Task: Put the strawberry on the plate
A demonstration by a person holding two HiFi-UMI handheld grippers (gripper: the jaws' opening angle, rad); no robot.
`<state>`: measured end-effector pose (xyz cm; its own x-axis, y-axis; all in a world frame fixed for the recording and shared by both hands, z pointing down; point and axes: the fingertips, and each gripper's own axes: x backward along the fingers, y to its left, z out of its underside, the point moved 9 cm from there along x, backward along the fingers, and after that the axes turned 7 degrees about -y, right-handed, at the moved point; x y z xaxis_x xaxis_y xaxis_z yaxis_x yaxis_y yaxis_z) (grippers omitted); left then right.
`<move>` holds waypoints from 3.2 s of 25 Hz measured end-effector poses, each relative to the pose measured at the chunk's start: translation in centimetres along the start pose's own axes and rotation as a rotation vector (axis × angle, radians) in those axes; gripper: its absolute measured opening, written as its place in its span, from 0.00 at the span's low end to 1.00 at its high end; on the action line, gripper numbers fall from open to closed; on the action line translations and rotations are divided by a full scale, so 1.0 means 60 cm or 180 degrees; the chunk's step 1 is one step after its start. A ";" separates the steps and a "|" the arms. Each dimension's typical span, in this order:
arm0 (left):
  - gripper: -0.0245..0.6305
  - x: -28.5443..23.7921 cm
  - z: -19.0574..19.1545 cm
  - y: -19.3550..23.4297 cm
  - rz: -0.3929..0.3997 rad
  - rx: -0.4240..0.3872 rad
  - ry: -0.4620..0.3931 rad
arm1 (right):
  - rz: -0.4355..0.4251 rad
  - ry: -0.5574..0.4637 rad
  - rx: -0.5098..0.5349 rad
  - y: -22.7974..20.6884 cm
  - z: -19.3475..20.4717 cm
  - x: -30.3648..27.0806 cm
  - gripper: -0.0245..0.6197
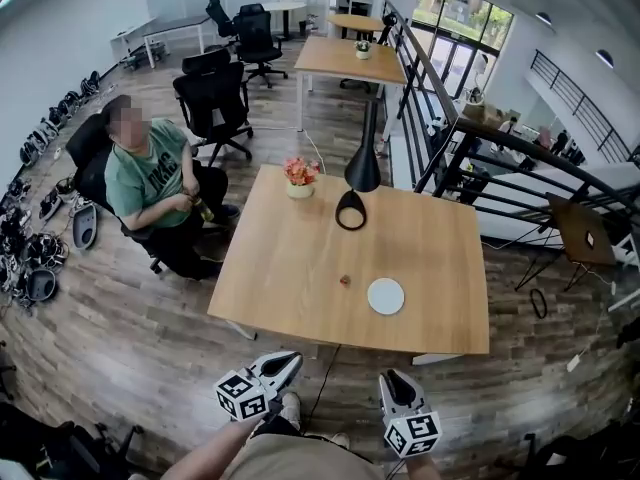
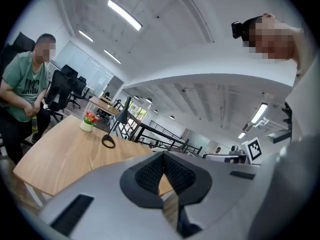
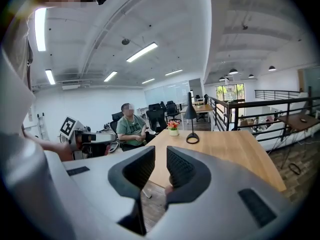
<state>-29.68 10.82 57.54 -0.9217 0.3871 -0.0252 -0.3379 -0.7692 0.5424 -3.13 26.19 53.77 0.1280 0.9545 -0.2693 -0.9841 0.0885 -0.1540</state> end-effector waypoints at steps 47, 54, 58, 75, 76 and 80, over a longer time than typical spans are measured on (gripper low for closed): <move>0.04 -0.271 -0.131 0.067 -0.0153 -0.0157 -0.0354 | -0.0589 -0.0169 -0.0227 -0.211 -0.133 -0.285 0.12; 0.05 -0.287 -0.103 0.082 -0.0567 -0.0094 -0.0364 | -0.0840 -0.0137 -0.0253 -0.260 -0.142 -0.321 0.12; 0.05 -0.298 -0.084 0.073 -0.0716 -0.0114 -0.0357 | -0.0943 -0.0070 -0.0239 -0.292 -0.136 -0.337 0.12; 0.18 -0.342 -0.066 0.043 -0.0957 -0.0269 -0.0436 | -0.1267 0.0109 -0.0442 -0.367 -0.127 -0.407 0.12; 0.18 -0.342 -0.073 0.041 -0.0965 -0.0308 -0.0448 | -0.1280 0.0106 -0.0441 -0.368 -0.125 -0.412 0.12; 0.18 -0.344 -0.076 0.043 -0.0983 -0.0237 -0.0514 | -0.1280 0.0194 -0.0473 -0.373 -0.106 -0.432 0.12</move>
<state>-12.40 -1.50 55.62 -0.7339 0.6779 -0.0422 -0.6143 -0.6360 0.4671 16.33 -2.32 58.17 0.5092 0.8335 -0.2147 -0.8264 0.4038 -0.3923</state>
